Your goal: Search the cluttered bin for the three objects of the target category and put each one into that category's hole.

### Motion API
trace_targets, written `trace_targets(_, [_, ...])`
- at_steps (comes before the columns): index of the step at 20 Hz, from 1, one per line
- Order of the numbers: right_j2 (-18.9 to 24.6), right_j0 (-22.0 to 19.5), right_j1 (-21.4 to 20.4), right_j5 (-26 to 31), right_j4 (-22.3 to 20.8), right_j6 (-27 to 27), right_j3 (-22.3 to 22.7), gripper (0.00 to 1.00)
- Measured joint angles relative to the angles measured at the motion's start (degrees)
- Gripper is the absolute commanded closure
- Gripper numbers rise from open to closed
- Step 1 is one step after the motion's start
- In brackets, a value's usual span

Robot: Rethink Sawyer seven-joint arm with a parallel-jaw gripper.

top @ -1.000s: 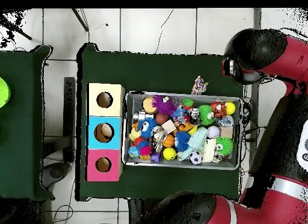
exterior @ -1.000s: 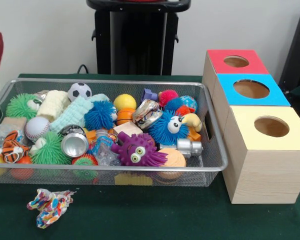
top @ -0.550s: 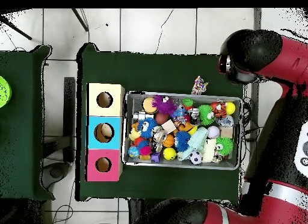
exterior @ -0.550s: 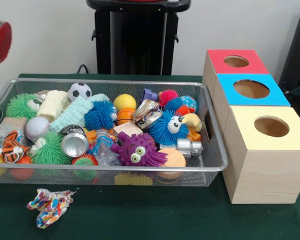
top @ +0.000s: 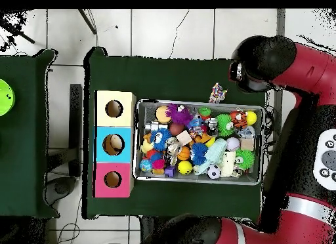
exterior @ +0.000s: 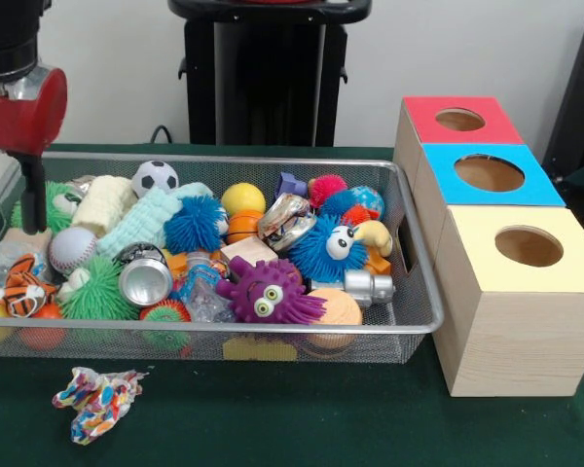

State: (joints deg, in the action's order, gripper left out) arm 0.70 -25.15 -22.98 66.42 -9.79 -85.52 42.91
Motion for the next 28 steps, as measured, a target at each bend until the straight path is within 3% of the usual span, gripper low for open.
trace_targets(28, [0.01, 0.04, 6.47, -3.63, 4.06, 0.00, -0.04, 0.00])
